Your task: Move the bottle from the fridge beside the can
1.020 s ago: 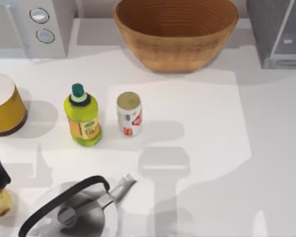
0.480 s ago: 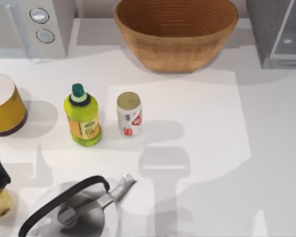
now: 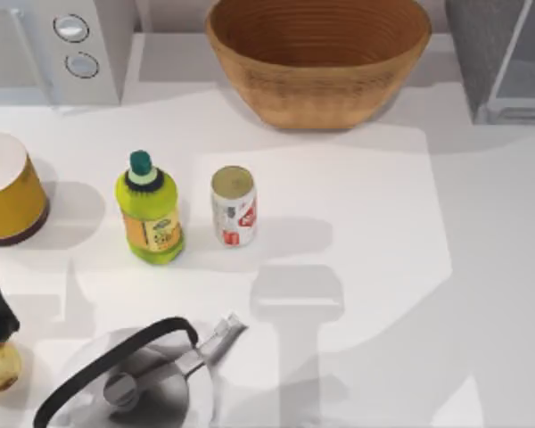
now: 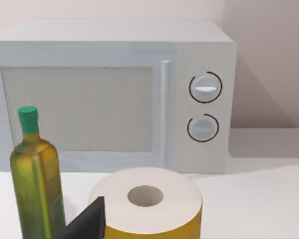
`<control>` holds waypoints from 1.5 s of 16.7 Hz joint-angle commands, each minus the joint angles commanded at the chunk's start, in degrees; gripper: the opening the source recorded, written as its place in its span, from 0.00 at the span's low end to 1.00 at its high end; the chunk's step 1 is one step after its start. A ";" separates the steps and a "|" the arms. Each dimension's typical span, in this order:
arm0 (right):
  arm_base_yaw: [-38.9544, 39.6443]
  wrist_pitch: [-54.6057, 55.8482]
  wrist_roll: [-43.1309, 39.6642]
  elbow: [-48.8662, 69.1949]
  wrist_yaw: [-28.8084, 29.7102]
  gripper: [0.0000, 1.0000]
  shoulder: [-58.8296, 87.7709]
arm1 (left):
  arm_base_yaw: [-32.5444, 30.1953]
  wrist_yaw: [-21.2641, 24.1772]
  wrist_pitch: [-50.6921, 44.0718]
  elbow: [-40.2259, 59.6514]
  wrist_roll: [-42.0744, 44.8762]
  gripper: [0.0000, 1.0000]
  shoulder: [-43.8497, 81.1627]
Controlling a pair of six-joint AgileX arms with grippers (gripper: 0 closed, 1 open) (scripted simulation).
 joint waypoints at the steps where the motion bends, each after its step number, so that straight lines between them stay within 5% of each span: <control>1: -0.01 -1.17 0.02 0.25 -0.02 0.00 -1.06 | 0.00 0.00 0.00 0.00 0.00 1.00 0.00; 9: -0.55 -0.83 0.18 -1.75 -0.28 0.00 -3.55 | 0.00 0.00 0.00 0.00 0.00 1.00 0.00; 19: -5.06 10.94 0.26 -33.22 -5.30 0.00 -21.71 | 0.00 0.00 0.00 0.00 0.00 1.00 0.00; 25: -5.32 12.45 0.34 -36.09 -5.94 0.00 -23.58 | 0.00 0.00 0.00 0.00 0.00 1.00 0.00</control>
